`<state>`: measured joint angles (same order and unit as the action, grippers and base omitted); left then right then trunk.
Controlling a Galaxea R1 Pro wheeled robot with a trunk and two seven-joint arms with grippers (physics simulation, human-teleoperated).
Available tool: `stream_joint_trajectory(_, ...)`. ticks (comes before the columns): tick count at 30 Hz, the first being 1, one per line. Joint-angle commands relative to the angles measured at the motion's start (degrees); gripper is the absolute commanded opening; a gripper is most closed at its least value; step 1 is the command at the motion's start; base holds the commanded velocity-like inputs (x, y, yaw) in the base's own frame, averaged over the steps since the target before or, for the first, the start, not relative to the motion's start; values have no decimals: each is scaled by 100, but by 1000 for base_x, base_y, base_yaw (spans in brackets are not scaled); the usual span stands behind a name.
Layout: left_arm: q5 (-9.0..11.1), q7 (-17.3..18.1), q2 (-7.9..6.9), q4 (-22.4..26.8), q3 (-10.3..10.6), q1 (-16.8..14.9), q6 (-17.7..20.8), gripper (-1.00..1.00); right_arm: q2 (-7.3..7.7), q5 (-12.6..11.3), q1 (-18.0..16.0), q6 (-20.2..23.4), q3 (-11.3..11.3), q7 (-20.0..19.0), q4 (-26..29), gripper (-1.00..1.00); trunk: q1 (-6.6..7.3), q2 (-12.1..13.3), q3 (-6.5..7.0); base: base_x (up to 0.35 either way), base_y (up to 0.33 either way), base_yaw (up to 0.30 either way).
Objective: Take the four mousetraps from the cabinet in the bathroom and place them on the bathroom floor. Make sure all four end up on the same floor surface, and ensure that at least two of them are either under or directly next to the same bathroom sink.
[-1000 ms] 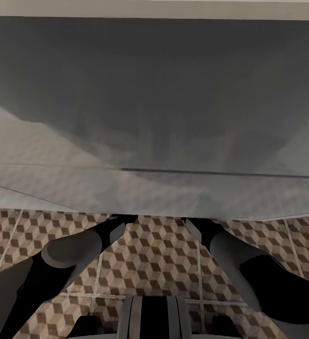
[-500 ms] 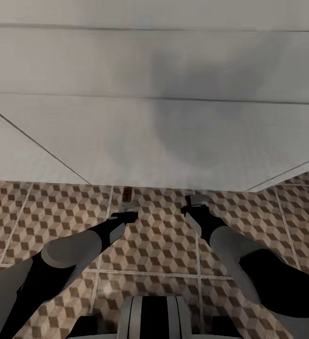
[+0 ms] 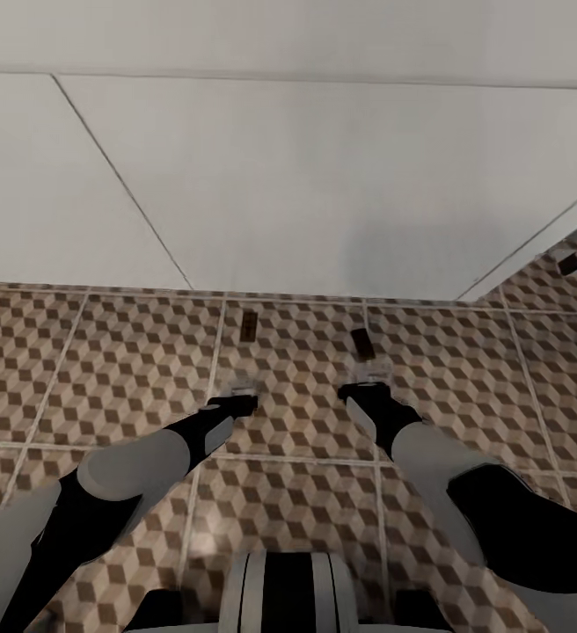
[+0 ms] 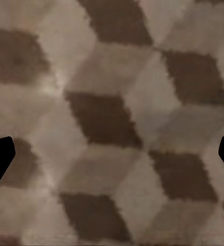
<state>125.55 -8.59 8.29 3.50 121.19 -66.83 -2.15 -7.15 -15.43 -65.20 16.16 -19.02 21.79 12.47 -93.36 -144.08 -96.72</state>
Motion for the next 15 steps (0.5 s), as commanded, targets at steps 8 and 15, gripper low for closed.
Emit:
stream_joint_trajectory(8, 40, -38, -3, 19, 45, -6, -23, 100, 3, -48, -1, 36, -49, 35, 10, 100, 4, -1, -3, -329, 93, 0)
stream_joint_trajectory(15, 40, -38, -3, 19, 40, -6, -23, 100, 3, -48, -1, 36, -49, 35, 10, 100, 4, -1, -3, -161, 51, 0)
